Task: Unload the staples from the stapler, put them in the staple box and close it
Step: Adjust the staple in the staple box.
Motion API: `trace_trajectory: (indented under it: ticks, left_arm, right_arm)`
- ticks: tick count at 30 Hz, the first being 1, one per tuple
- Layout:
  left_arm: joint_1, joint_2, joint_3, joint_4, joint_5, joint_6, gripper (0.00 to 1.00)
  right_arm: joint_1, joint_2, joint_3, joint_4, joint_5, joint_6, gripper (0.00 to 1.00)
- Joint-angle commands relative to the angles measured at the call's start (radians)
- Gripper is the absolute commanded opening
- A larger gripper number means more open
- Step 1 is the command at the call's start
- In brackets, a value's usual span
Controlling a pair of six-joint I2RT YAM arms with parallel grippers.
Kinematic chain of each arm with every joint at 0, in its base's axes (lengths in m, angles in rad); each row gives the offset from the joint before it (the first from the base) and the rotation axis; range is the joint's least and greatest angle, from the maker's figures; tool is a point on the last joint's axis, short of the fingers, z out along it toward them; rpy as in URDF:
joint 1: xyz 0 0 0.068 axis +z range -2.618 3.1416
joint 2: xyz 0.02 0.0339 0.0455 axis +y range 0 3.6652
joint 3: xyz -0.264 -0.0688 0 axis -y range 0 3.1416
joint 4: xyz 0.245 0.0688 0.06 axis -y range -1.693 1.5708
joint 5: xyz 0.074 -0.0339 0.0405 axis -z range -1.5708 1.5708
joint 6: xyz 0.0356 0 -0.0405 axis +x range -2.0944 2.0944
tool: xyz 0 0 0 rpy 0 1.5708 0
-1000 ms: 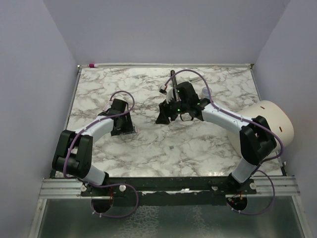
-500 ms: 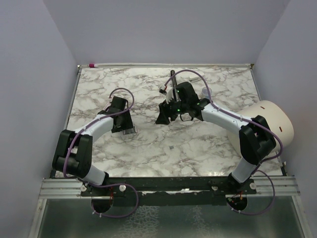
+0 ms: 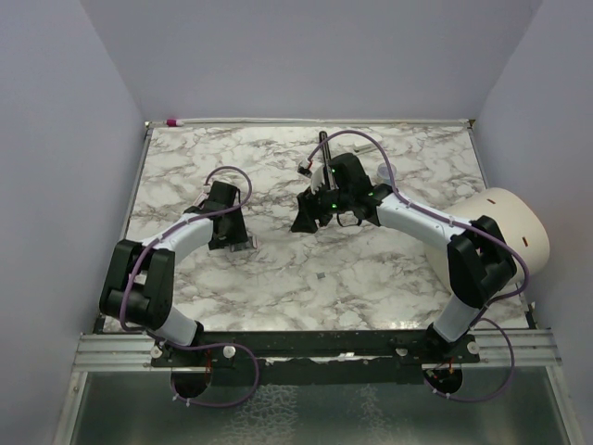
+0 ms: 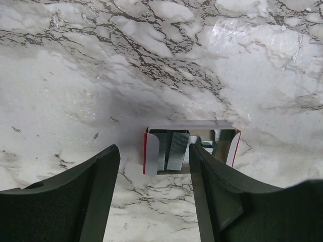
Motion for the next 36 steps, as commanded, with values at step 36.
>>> trace_trajectory:
  ticks: [36]
  left_arm:
    - [-0.004,-0.074,0.042,-0.056,-0.048,0.022,0.69]
  right_arm:
    - [-0.005,0.05,0.018,0.001,-0.019,-0.023,0.54]
